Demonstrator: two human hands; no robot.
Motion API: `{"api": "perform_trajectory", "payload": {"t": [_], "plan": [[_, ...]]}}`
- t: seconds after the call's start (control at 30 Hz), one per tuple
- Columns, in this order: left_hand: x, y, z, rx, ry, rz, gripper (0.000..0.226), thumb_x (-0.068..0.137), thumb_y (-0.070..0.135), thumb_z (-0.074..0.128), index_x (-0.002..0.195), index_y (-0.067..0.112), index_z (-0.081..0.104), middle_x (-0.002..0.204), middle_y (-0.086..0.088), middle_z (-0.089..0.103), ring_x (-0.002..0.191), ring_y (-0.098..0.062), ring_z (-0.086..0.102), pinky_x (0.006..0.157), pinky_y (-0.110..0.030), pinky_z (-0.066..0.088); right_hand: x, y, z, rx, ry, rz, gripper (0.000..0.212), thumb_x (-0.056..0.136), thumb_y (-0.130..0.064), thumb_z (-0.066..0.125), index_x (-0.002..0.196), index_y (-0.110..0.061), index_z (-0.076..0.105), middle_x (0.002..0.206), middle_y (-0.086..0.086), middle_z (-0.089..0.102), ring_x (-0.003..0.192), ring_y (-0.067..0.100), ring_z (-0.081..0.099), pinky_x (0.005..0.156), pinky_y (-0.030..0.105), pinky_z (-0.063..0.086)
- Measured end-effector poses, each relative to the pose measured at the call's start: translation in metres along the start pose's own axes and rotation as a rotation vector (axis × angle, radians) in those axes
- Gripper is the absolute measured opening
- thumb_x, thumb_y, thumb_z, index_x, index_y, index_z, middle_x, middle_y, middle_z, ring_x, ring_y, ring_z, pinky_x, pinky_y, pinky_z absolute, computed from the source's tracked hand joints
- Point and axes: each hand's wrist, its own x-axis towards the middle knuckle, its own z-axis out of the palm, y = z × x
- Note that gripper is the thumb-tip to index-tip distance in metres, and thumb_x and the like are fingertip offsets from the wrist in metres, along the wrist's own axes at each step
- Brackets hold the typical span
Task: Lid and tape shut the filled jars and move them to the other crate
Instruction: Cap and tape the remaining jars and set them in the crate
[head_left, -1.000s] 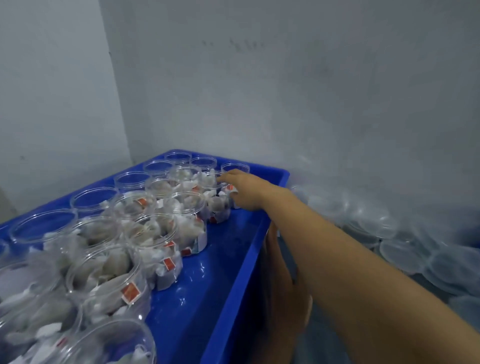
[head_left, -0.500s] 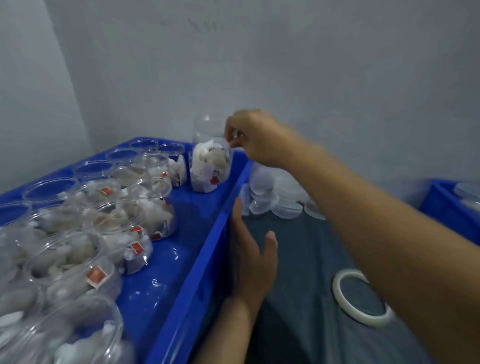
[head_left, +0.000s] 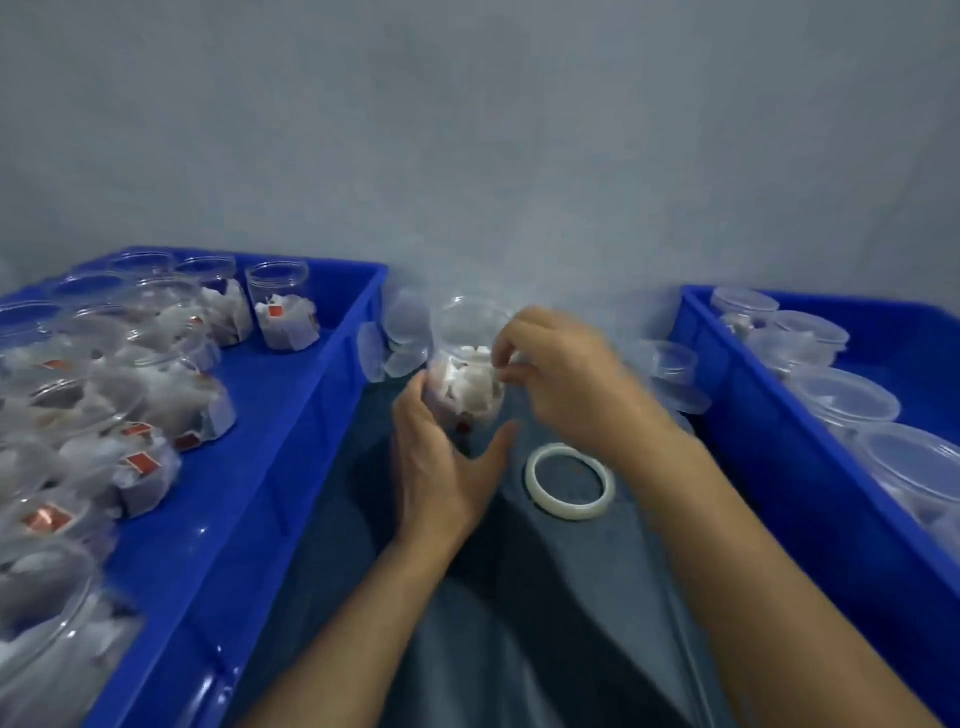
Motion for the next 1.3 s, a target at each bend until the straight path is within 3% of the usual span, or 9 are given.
{"api": "perform_trajectory", "payload": {"t": [0.07,0.13,0.2,0.33,0.5,0.63,0.73,1.17,1.3], "plan": [[0.001,-0.004,-0.001,0.046,0.022,0.009,0.075,0.067,0.04,0.096,0.124,0.015,0.054,0.118,0.001,0.054,0.104,-0.021,0.06,0.085,-0.03,0.05,-0.013,0.003,0.012,0.019,-0.011,0.032,0.029,0.081,0.016,0.071,0.093,-0.01,0.071,0.096,-0.006,0.06,0.075,0.0,0.053,0.07,0.005,0.041],[0.001,-0.007,-0.002,0.044,-0.042,-0.047,0.062,0.067,0.042,0.094,0.109,0.035,0.05,0.105,0.01,0.061,0.089,-0.009,0.062,0.07,-0.016,0.045,-0.023,0.007,0.027,0.012,0.001,0.025,0.026,0.085,0.01,0.071,0.098,-0.013,0.071,0.102,-0.007,0.064,0.087,0.01,0.061,0.079,0.025,0.052],[0.001,-0.013,-0.001,0.011,-0.117,-0.118,0.058,0.066,0.045,0.093,0.105,0.039,0.051,0.097,0.012,0.068,0.083,-0.004,0.067,0.069,-0.021,0.05,-0.033,0.011,0.04,0.051,0.052,0.054,0.024,0.093,-0.004,0.068,0.111,-0.019,0.071,0.122,-0.008,0.068,0.108,0.021,0.066,0.089,0.041,0.054],[0.004,-0.018,0.001,0.038,-0.153,-0.16,0.069,0.061,0.053,0.093,0.117,0.036,0.056,0.102,0.016,0.069,0.089,-0.002,0.067,0.075,-0.03,0.054,-0.051,0.027,0.048,0.249,0.166,0.15,0.045,0.102,-0.016,0.061,0.144,-0.032,0.056,0.153,-0.015,0.053,0.143,0.003,0.047,0.115,0.03,0.042],[0.004,-0.019,0.0,0.014,-0.218,-0.136,0.06,0.056,0.068,0.08,0.106,0.053,0.05,0.102,0.036,0.065,0.088,0.012,0.064,0.072,-0.022,0.05,-0.081,0.072,0.044,-0.099,0.418,0.526,0.043,0.094,-0.023,0.068,0.137,-0.02,0.063,0.14,0.0,0.062,0.13,0.026,0.054,0.109,0.043,0.044],[0.003,-0.022,0.002,0.013,-0.244,-0.126,0.057,0.06,0.066,0.083,0.105,0.054,0.049,0.102,0.034,0.066,0.086,0.007,0.067,0.072,-0.026,0.053,-0.097,0.099,0.044,-0.256,0.317,0.924,0.066,0.087,-0.048,0.073,0.141,-0.014,0.057,0.144,0.018,0.052,0.129,0.042,0.048,0.104,0.051,0.044],[0.003,-0.023,0.002,-0.005,-0.243,-0.112,0.054,0.061,0.064,0.083,0.104,0.055,0.05,0.103,0.032,0.067,0.087,0.005,0.067,0.07,-0.023,0.05,-0.103,0.108,0.051,-0.224,0.229,1.028,0.074,0.086,-0.053,0.073,0.145,-0.014,0.049,0.143,0.021,0.049,0.128,0.044,0.049,0.101,0.051,0.046],[0.001,-0.024,0.003,0.015,-0.2,-0.081,0.059,0.06,0.065,0.084,0.108,0.051,0.052,0.104,0.027,0.065,0.092,0.007,0.065,0.074,-0.022,0.05,-0.093,0.088,0.046,-0.141,0.437,0.85,0.058,0.088,-0.05,0.071,0.14,-0.027,0.058,0.137,0.013,0.052,0.125,0.035,0.049,0.105,0.05,0.045],[-0.004,-0.017,0.002,0.091,-0.171,0.035,0.087,0.068,0.062,0.084,0.145,0.041,0.048,0.125,0.023,0.055,0.11,0.007,0.053,0.086,-0.01,0.039,-0.086,0.062,0.044,0.21,0.516,0.704,0.049,0.091,-0.06,0.065,0.132,-0.034,0.059,0.13,-0.006,0.057,0.122,0.011,0.052,0.105,0.042,0.047]]}}
